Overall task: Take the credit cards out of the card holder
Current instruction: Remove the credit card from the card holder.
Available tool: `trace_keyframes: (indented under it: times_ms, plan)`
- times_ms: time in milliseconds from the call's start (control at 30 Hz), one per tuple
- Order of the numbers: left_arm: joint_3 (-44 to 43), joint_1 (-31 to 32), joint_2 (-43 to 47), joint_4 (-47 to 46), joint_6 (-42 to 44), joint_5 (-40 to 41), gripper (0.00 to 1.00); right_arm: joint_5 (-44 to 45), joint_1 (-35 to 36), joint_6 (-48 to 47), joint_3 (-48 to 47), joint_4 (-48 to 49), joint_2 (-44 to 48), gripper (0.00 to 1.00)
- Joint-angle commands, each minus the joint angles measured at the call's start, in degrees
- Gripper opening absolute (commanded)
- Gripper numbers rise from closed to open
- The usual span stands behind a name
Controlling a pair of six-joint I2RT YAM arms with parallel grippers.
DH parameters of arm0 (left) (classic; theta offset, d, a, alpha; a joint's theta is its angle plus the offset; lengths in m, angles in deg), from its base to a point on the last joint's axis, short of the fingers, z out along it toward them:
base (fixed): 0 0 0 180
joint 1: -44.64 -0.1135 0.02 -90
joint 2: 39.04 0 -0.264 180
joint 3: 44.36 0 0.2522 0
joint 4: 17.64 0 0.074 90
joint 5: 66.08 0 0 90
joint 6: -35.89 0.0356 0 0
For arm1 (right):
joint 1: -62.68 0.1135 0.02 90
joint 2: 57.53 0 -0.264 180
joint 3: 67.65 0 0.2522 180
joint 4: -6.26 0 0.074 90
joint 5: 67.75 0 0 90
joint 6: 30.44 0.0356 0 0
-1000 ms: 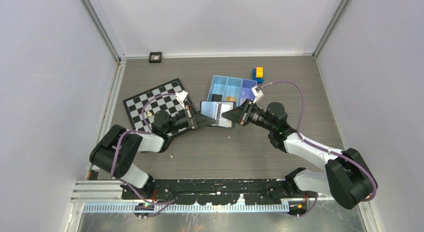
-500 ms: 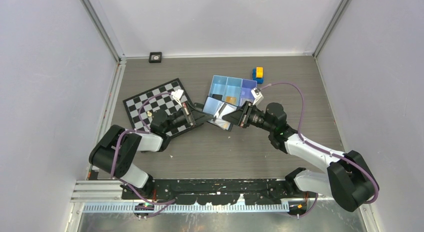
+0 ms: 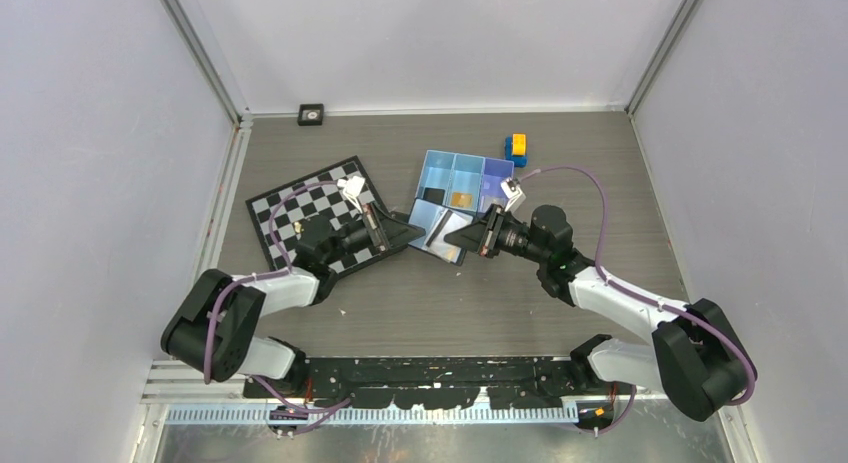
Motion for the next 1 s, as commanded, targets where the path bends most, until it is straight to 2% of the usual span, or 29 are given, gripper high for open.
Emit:
trace_keyframes:
  times_ms: [0, 100, 233, 433, 533, 633, 667, 733, 867, 967]
  plan:
    - [-2.7, 0.4, 3.6, 8.0, 5.6, 0.2, 0.25, -1.7, -0.2, 0.5, -0.2, 4.6, 0.5, 0.00]
    - [-4.0, 1.2, 5.2, 14.7, 8.5, 0.6, 0.29, -1.8, -0.2, 0.5, -0.1, 4.6, 0.6, 0.01]
    - [-5.5, 2.9, 5.6, 18.2, 10.6, 0.3, 0.37, -2.3, -0.2, 0.9, -0.3, 5.2, 0.1, 0.00]
    - [-8.3, 4.6, 1.0, 18.6, 9.8, -2.5, 0.37, -3.4, -0.2, 1.6, -0.3, 6.9, -0.9, 0.00]
    - [-8.9, 5.1, -0.9, 16.3, 8.3, -4.3, 0.31, -3.5, -0.2, 1.8, -0.3, 7.0, -1.0, 0.01]
    - [-8.7, 5.1, -2.1, 12.4, 6.5, -5.1, 0.03, -3.5, -0.2, 1.9, -0.2, 7.2, -0.8, 0.00]
    - [-8.5, 5.0, -2.5, 11.5, 5.9, -5.3, 0.00, -3.5, -0.2, 1.9, -0.2, 7.2, -0.8, 0.00]
    - [-8.2, 5.0, -2.9, 9.0, 4.8, -5.5, 0.00, -3.3, -0.2, 1.9, -0.1, 7.2, -0.7, 0.01]
    - [-6.0, 2.9, -2.0, 6.7, 3.0, -4.2, 0.00, -1.6, -0.3, 1.2, 0.1, 5.6, 0.5, 0.16]
    - [-4.1, 0.8, -0.5, 5.7, 2.6, -2.6, 0.00, -0.1, -0.4, 0.4, 0.3, 3.6, 2.1, 0.20]
